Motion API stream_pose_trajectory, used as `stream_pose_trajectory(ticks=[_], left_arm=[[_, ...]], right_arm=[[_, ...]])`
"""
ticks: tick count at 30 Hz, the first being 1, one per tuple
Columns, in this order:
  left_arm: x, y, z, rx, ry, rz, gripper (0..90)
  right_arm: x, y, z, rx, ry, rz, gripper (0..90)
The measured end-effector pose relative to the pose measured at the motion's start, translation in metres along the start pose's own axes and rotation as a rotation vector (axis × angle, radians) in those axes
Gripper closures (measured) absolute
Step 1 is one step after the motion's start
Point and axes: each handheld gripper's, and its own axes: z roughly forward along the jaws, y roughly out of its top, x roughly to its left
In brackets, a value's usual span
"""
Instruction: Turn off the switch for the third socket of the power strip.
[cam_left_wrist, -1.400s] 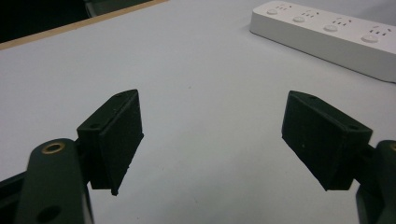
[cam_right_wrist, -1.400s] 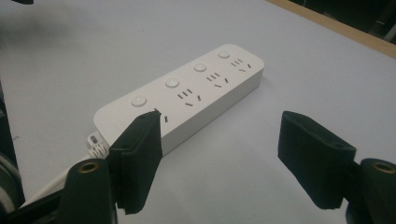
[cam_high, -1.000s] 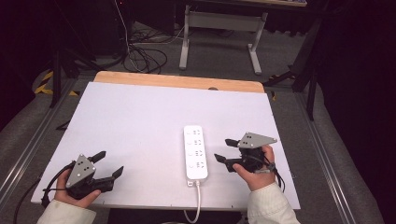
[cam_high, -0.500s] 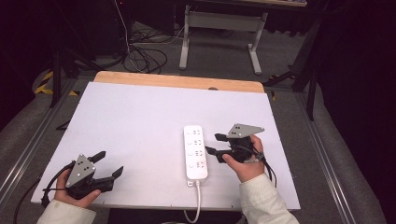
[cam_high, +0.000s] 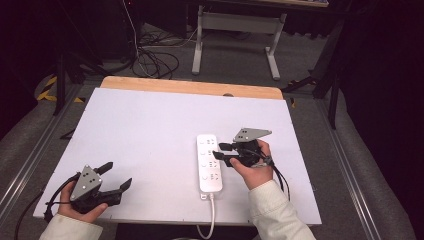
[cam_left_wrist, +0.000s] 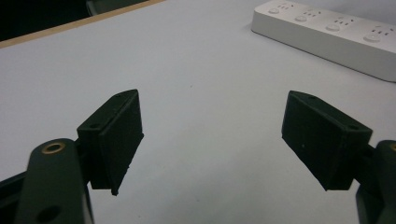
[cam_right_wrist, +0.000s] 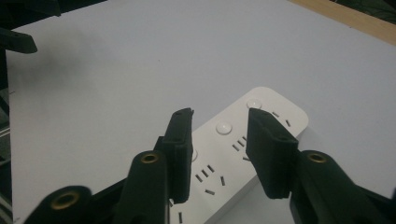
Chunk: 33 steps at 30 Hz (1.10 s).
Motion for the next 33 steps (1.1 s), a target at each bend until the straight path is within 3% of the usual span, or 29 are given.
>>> stream_pose_trajectory(ticks=[8, 20, 33], left_arm=[[0.0, 0.0, 0.0, 0.001, -0.002, -0.003, 20.9], [-0.001, 0.0, 0.0, 0.003, -0.006, -0.005, 20.9], [-0.001, 0.0, 0.0, 0.004, -0.008, -0.003, 21.0]], right_arm=[[-0.002, 0.002, 0.009, -0.003, 0.033, -0.068, 89.6], [-0.009, 0.002, 0.028, -0.022, 0.07, -0.041, 90.0], [-0.014, -0.003, 0.05, 0.009, 0.057, -0.032, 90.0]])
